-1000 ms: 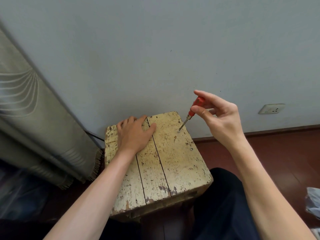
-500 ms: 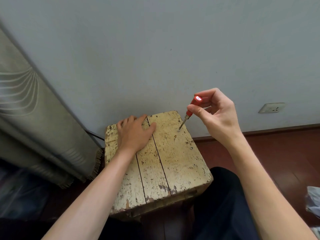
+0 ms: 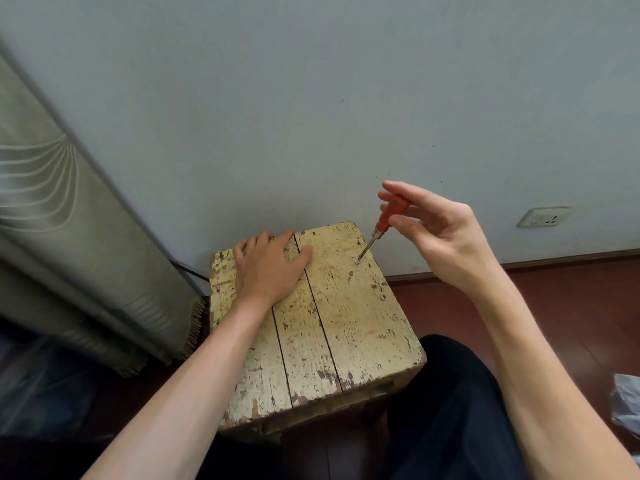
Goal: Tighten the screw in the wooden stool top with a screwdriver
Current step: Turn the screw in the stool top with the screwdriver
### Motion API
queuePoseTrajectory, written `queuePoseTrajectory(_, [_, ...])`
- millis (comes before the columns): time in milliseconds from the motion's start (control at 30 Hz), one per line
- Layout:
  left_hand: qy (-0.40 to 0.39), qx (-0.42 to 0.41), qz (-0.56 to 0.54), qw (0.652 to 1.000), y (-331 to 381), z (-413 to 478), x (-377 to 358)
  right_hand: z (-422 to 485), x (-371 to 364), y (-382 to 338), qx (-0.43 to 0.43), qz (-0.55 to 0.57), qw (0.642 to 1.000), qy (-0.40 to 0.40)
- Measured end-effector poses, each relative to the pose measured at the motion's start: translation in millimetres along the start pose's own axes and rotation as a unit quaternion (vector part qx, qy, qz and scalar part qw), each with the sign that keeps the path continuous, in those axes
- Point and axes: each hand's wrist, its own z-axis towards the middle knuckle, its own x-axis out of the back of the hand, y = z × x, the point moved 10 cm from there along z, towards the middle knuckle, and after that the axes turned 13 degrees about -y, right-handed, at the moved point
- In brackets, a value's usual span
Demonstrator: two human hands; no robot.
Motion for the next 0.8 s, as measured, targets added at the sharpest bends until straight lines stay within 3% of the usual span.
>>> queuePoseTrajectory(467, [0.0,0.001,0.006,1.0,-1.3,1.1,-1.3,-4.4,-2.3,-14.5,-0.008,-0.074,0.99,0.118])
queuePoseTrajectory(567, [0.0,-0.002,0.002,1.0,-1.4,1.3,-1.7,-6.4,0.3,-10.3,-0.02,-0.08,0.992,0.096])
queuePoseTrajectory(700, [0.003,-0.003,0.006,1.0,-2.2,2.3,-1.6,-3.5,-0.8,-1.9,-0.033,-0.023,0.999,0.003])
queuePoseTrajectory(800, [0.006,-0.004,0.007,1.0,-2.8,1.7,-1.7,-2.8,-2.1,-1.4,-0.024,0.005,1.0,-0.007])
